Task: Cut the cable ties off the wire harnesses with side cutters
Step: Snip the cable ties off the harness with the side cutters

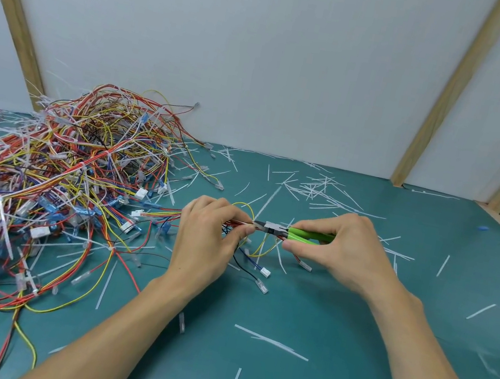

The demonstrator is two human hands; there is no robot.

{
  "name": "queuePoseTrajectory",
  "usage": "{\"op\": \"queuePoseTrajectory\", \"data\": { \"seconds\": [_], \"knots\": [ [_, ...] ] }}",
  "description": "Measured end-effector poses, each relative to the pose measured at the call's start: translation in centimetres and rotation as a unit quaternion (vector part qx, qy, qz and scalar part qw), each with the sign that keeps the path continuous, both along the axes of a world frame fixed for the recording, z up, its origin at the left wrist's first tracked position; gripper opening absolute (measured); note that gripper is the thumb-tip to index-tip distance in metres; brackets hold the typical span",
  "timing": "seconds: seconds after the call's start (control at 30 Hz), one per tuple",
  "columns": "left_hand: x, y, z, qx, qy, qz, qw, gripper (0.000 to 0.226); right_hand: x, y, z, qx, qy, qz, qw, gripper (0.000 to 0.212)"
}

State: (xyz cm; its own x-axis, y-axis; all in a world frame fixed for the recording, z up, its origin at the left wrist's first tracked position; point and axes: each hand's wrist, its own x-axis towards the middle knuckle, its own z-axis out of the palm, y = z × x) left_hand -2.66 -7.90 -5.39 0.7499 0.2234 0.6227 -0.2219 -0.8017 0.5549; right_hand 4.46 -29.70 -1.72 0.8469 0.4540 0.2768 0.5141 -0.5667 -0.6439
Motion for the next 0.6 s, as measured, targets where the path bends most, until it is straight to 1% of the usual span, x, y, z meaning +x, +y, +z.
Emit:
{"op": "queuePoseTrajectory", "data": {
  "seconds": [0.1, 0.23, 0.4, 0.5, 0.6],
  "knots": [
    [0.0, 0.1, 0.0, -0.004, -0.005, 0.001, 1.0, 0.005, 0.0, 0.0, -0.2, 0.027, -0.007, 0.0, 1.0, 0.034],
    [0.1, 0.1, 0.0, -0.013, -0.013, 0.007, 1.0, 0.002, 0.3, 0.4, -0.4, 0.118, -0.039, -0.074, 0.989, 0.031],
    [0.1, 0.1, 0.1, -0.028, -0.015, 0.006, 0.999, 0.002, 0.1, 1.3, -0.6, 0.198, -0.058, -0.14, 0.969, 0.035],
    [0.0, 0.1, 0.2, -0.044, -0.022, 0.006, 0.999, 0.005, -0.3, 1.6, -0.5, 0.237, -0.057, -0.148, 0.958, 0.034],
    [-0.2, 0.0, 0.6, -0.055, -0.03, 0.007, 0.998, 0.01, -0.8, 2.0, -0.1, 0.265, -0.016, -0.117, 0.957, 0.033]
  ]
}}
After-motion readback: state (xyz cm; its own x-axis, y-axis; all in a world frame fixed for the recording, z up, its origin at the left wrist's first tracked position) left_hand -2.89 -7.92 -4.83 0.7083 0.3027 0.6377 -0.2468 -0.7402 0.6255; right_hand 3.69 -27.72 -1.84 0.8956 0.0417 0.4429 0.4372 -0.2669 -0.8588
